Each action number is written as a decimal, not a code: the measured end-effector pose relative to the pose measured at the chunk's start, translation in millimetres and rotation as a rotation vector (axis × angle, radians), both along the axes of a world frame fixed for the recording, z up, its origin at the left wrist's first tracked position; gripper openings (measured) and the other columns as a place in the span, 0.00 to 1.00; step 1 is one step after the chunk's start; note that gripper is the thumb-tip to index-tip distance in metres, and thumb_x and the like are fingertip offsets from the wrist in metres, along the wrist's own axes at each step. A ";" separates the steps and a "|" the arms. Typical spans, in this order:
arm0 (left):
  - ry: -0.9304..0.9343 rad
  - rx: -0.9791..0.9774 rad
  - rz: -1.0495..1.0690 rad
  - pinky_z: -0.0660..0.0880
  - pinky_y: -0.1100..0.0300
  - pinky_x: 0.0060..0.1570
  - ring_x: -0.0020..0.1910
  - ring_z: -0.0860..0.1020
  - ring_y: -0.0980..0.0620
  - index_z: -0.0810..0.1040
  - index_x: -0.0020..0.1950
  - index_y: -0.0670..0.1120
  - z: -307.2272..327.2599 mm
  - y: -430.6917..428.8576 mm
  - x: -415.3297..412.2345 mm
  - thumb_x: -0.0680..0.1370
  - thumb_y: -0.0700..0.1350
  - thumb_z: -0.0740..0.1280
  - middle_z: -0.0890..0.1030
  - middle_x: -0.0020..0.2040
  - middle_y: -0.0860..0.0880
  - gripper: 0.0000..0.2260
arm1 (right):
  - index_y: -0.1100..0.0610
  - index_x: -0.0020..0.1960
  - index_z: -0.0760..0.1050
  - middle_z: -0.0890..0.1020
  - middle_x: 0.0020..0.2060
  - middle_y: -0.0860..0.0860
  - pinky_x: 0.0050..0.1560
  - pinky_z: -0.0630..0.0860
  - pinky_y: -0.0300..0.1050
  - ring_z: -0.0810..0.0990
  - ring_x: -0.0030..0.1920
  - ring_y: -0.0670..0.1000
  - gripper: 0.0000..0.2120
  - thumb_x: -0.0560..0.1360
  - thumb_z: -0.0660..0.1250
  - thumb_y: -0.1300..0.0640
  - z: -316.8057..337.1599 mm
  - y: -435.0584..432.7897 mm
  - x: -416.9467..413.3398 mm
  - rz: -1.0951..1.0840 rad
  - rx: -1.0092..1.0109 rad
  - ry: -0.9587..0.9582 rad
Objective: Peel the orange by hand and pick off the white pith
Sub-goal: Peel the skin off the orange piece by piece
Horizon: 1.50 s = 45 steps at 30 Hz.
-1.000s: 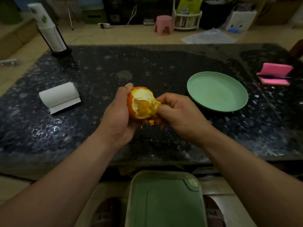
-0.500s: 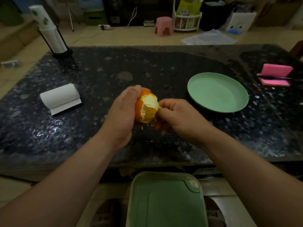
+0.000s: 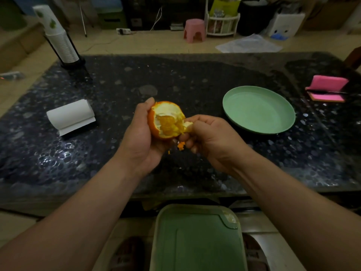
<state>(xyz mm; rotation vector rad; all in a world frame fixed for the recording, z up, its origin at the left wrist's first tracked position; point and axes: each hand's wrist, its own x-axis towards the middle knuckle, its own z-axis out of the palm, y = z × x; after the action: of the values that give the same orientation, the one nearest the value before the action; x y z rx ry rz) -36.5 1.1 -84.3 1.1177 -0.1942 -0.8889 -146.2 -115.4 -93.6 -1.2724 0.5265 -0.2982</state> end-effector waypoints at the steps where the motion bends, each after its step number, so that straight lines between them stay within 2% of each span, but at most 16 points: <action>1: 0.009 0.016 -0.005 0.78 0.58 0.32 0.38 0.83 0.46 0.82 0.60 0.42 -0.6 -1.1 1.0 0.85 0.61 0.58 0.85 0.47 0.41 0.24 | 0.61 0.49 0.80 0.84 0.32 0.54 0.27 0.72 0.37 0.77 0.28 0.47 0.10 0.82 0.62 0.69 0.7 -0.1 0.2 -0.014 -0.010 0.003; 6: -0.058 0.168 -0.091 0.83 0.51 0.46 0.47 0.86 0.46 0.84 0.59 0.44 -2.0 -0.6 9.1 0.84 0.63 0.59 0.87 0.53 0.41 0.25 | 0.55 0.53 0.82 0.87 0.36 0.51 0.34 0.81 0.45 0.84 0.33 0.48 0.07 0.82 0.65 0.62 7.5 -5.9 -8.0 -0.046 -0.557 0.144; 9: -0.063 0.178 -0.077 0.82 0.46 0.54 0.49 0.85 0.44 0.82 0.59 0.43 -3.1 0.2 9.4 0.83 0.62 0.63 0.87 0.51 0.41 0.23 | 0.53 0.54 0.81 0.88 0.38 0.50 0.40 0.85 0.49 0.86 0.37 0.48 0.04 0.83 0.67 0.56 7.7 -4.7 -10.0 0.016 -0.645 0.189; 13: -0.152 0.180 -0.071 0.82 0.50 0.46 0.44 0.84 0.47 0.79 0.62 0.45 -3.5 -1.4 7.5 0.82 0.59 0.67 0.84 0.48 0.43 0.19 | 0.55 0.50 0.81 0.88 0.38 0.52 0.42 0.86 0.55 0.88 0.38 0.50 0.05 0.82 0.67 0.56 7.1 -5.9 -8.9 0.069 -0.631 0.285; 17: -0.201 0.191 -0.061 0.77 0.52 0.42 0.40 0.80 0.49 0.78 0.53 0.49 -5.8 -4.5 -0.5 0.82 0.53 0.69 0.81 0.42 0.47 0.08 | 0.55 0.44 0.80 0.86 0.32 0.52 0.36 0.80 0.53 0.82 0.31 0.50 0.03 0.76 0.69 0.59 1.6 -3.6 -7.8 0.009 -0.732 0.306; 19: -0.176 0.173 -0.058 0.77 0.52 0.42 0.43 0.80 0.46 0.78 0.57 0.47 -6.4 -4.7 -0.1 0.83 0.52 0.68 0.80 0.46 0.43 0.09 | 0.56 0.43 0.80 0.85 0.31 0.53 0.34 0.77 0.53 0.81 0.30 0.50 0.02 0.75 0.70 0.59 -1.3 -3.0 -7.0 -0.012 -0.693 0.273; 21: -0.133 0.150 -0.076 0.78 0.47 0.48 0.46 0.80 0.44 0.77 0.60 0.46 -3.9 -3.5 1.4 0.83 0.53 0.67 0.79 0.50 0.41 0.12 | 0.59 0.44 0.81 0.84 0.30 0.54 0.33 0.74 0.48 0.80 0.29 0.49 0.02 0.74 0.70 0.61 -2.1 -4.2 -6.2 -0.022 -0.606 0.219; 23: -0.092 0.132 -0.080 0.76 0.40 0.56 0.44 0.81 0.45 0.78 0.56 0.46 -1.0 -2.0 2.3 0.83 0.53 0.66 0.81 0.47 0.41 0.11 | 0.60 0.44 0.81 0.85 0.32 0.55 0.32 0.74 0.45 0.79 0.29 0.48 0.02 0.74 0.70 0.64 -0.1 -5.8 -6.1 -0.019 -0.546 0.168; 26: -0.036 0.104 -0.070 0.75 0.41 0.59 0.42 0.83 0.47 0.79 0.51 0.46 2.4 0.4 2.6 0.83 0.54 0.64 0.83 0.42 0.44 0.12 | 0.61 0.47 0.81 0.86 0.34 0.56 0.32 0.75 0.43 0.80 0.30 0.46 0.04 0.76 0.67 0.67 1.6 -7.1 -6.3 -0.006 -0.475 0.106; 29: 0.031 0.052 -0.061 0.78 0.46 0.54 0.45 0.83 0.46 0.80 0.53 0.45 2.7 2.7 5.9 0.82 0.57 0.64 0.84 0.45 0.44 0.15 | 0.61 0.49 0.81 0.85 0.33 0.54 0.31 0.74 0.41 0.79 0.29 0.47 0.06 0.80 0.66 0.68 0.2 -9.2 -5.4 -0.003 -0.358 0.032; 33: 0.219 -0.064 -0.107 0.81 0.56 0.38 0.45 0.83 0.46 0.81 0.56 0.43 1.5 6.8 12.1 0.82 0.59 0.63 0.83 0.50 0.43 0.20 | 0.59 0.48 0.82 0.83 0.31 0.53 0.28 0.70 0.39 0.76 0.29 0.48 0.09 0.81 0.64 0.69 -5.2 -11.9 -2.4 -0.006 -0.165 -0.029; 36: 0.325 -0.152 -0.141 0.80 0.59 0.34 0.46 0.82 0.45 0.80 0.58 0.42 1.3 9.6 18.3 0.81 0.61 0.62 0.83 0.52 0.42 0.22 | 0.60 0.52 0.83 0.82 0.32 0.52 0.29 0.70 0.38 0.76 0.30 0.47 0.10 0.82 0.63 0.68 -8.3 -19.1 -3.8 -0.010 -0.036 -0.018; 38: 0.305 -0.120 -0.124 0.80 0.58 0.35 0.46 0.82 0.44 0.80 0.57 0.42 -1.1 9.5 20.7 0.81 0.60 0.63 0.83 0.52 0.42 0.21 | 0.57 0.56 0.84 0.84 0.35 0.51 0.32 0.75 0.38 0.79 0.33 0.47 0.10 0.84 0.64 0.63 -10.4 -27.7 -6.6 -0.001 -0.165 0.056; 40: 0.291 -0.078 -0.096 0.81 0.56 0.36 0.45 0.82 0.43 0.81 0.56 0.41 -6.1 9.2 22.3 0.82 0.58 0.63 0.83 0.51 0.40 0.20 | 0.51 0.59 0.85 0.86 0.40 0.47 0.38 0.81 0.41 0.83 0.36 0.43 0.10 0.86 0.65 0.57 -18.5 -32.9 -6.2 0.005 -0.533 0.213; 42: 0.297 -0.044 -0.070 0.81 0.56 0.36 0.45 0.83 0.42 0.81 0.55 0.41 -10.6 7.3 22.9 0.82 0.57 0.64 0.82 0.51 0.39 0.19 | 0.46 0.60 0.85 0.87 0.43 0.44 0.45 0.85 0.49 0.85 0.40 0.44 0.10 0.86 0.65 0.53 -28.5 -33.6 -1.1 -0.001 -0.772 0.319; 45: 0.300 -0.017 -0.048 0.80 0.55 0.38 0.45 0.83 0.41 0.80 0.56 0.41 -13.2 4.7 22.3 0.81 0.57 0.64 0.81 0.53 0.38 0.19 | 0.44 0.64 0.83 0.86 0.52 0.42 0.53 0.84 0.49 0.85 0.45 0.45 0.11 0.86 0.65 0.52 -35.5 -30.6 5.7 0.002 -0.819 0.361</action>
<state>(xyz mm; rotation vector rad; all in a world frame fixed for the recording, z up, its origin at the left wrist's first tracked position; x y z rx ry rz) -14.2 5.8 -97.4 0.9532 0.0194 -1.0834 -140.5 -146.0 -129.1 -2.1452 0.7448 -0.2929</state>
